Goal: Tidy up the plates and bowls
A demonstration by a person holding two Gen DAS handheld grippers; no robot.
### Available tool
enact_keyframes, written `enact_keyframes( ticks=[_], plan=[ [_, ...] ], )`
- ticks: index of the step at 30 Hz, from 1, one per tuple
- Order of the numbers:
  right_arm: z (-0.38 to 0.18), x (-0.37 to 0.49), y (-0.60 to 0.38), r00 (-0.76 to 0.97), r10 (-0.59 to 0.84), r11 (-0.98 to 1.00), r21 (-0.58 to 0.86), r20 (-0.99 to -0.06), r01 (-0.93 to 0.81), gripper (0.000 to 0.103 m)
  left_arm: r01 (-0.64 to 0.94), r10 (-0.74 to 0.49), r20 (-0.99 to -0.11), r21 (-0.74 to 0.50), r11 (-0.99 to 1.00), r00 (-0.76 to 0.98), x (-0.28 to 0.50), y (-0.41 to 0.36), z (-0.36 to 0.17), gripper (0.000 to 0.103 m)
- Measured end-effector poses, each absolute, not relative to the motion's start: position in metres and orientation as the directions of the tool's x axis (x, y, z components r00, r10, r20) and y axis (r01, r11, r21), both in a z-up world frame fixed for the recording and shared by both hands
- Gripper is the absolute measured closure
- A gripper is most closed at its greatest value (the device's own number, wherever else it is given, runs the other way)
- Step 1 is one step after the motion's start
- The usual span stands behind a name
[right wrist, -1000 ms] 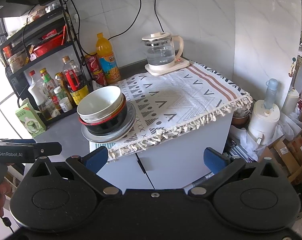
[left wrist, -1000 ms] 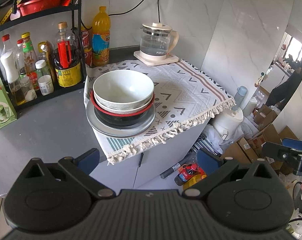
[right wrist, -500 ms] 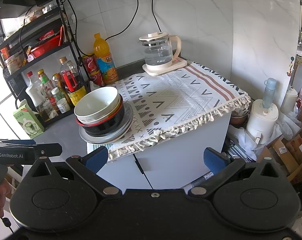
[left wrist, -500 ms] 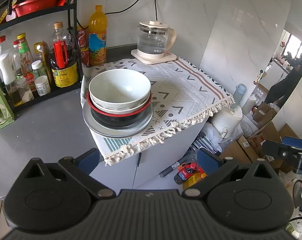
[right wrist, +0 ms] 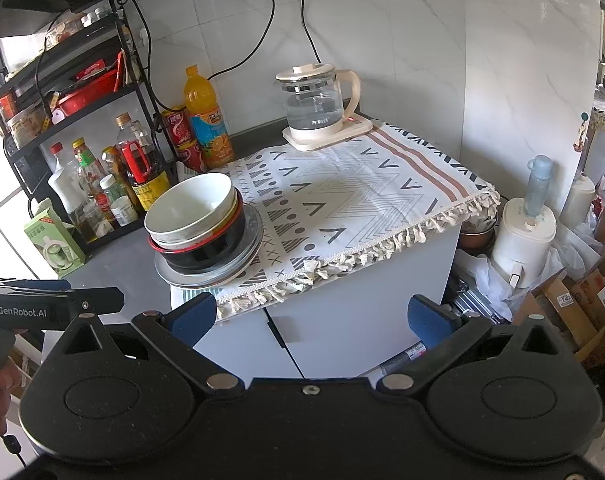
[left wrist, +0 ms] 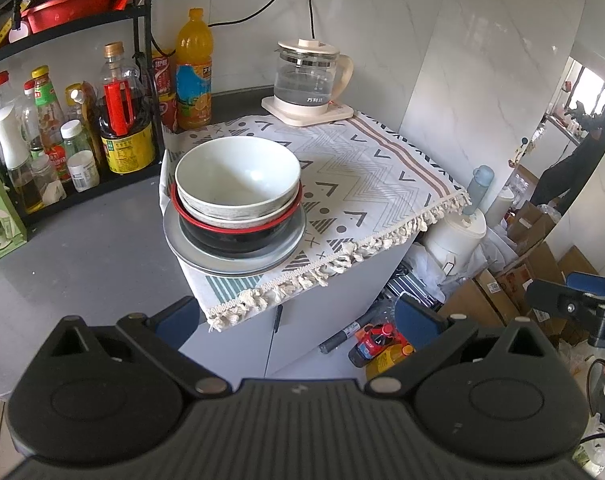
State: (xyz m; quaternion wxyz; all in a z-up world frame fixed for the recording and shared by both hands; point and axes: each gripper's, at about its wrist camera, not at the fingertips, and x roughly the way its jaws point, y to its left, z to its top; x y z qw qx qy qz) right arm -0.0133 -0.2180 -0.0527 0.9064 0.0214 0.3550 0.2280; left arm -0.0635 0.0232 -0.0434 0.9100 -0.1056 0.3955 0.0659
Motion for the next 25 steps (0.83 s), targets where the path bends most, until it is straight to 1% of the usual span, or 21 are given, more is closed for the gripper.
enact_keyframes(
  ticks=[25],
  plan=[
    [-0.0527,-0.0091,-0.213,0.634,0.433,0.893,0.208,-0.641,-0.399,0.0,-0.228,0.056,-0.739,-0.134,0.964,0.672,-0.0611,0.027,-0.0421,0.0]
  ],
)
